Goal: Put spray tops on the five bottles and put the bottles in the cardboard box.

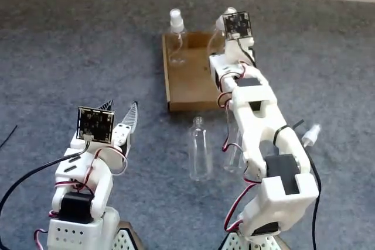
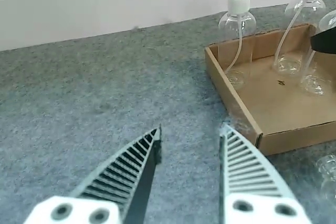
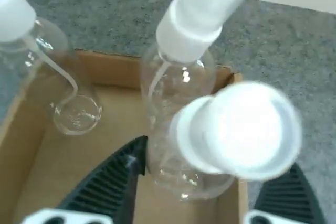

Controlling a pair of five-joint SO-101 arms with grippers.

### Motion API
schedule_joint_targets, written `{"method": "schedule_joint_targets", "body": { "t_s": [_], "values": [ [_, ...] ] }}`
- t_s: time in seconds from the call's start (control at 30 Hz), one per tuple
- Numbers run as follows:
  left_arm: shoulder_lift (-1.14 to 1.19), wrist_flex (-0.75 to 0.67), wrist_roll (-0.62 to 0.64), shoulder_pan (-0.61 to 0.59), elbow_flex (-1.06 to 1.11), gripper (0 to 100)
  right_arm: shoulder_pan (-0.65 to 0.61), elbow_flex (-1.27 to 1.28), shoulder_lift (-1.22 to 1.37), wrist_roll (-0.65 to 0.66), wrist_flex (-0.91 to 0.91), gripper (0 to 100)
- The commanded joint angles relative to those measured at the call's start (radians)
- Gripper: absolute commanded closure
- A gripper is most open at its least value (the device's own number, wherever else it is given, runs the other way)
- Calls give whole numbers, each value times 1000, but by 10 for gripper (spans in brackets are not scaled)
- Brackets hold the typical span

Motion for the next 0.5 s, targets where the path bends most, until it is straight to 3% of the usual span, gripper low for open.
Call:
{"method": "schedule_joint_targets", "body": {
  "t_s": [0.0, 0.47],
  "values": [
    [-10, -3, 5, -7, -4, 839, 4, -77, -16, 9, 85, 721],
    [-10, -3, 5, -10, -4, 839, 4, -317, -18, 9, 309, 721]
  ]
}}
